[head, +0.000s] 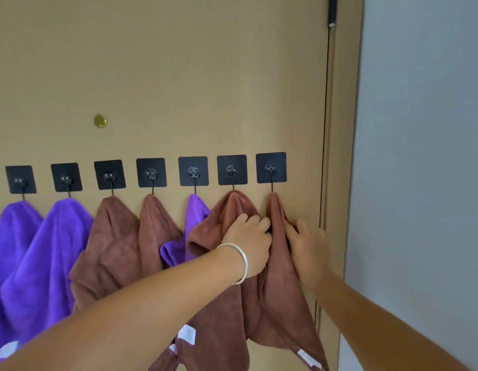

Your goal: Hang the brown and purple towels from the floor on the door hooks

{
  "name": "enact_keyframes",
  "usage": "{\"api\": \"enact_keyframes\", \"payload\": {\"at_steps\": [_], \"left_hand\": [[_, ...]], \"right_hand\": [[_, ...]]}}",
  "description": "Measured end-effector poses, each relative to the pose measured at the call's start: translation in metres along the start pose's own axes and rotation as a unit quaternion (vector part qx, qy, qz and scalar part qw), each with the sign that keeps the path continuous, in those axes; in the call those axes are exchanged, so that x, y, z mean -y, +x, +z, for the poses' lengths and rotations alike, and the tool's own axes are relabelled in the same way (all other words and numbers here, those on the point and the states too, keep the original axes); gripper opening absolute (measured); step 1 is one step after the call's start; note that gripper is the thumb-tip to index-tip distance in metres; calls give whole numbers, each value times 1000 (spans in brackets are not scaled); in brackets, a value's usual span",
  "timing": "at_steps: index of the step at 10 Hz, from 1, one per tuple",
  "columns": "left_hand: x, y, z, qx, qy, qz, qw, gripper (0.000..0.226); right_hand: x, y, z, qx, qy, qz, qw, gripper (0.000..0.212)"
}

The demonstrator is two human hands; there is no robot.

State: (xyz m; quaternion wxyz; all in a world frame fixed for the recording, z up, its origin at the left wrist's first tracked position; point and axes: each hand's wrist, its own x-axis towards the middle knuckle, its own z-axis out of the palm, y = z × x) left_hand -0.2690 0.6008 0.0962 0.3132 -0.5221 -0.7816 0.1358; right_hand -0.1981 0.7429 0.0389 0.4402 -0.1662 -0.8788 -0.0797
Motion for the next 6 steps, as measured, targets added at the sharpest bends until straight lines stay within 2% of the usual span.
{"api": "enact_keyframes", "payload": {"at_steps": [2, 4, 5, 6], "left_hand": [[0, -31, 14, -3, 1, 42, 999, 54], [13, -56, 11, -72, -6, -3, 997, 47], [28, -74, 10, -110, -8, -31, 993, 50], [48, -95, 15, -104, -19, -63, 992, 57]], "right_hand": [[-2, -2, 0, -56, -28, -22, 998, 38], [-2, -7, -4, -9, -24, -6, 1000, 51], [3, -7, -23, 15, -37, -1, 999, 51], [5, -7, -44, 12, -74, 2, 997, 55]]}}
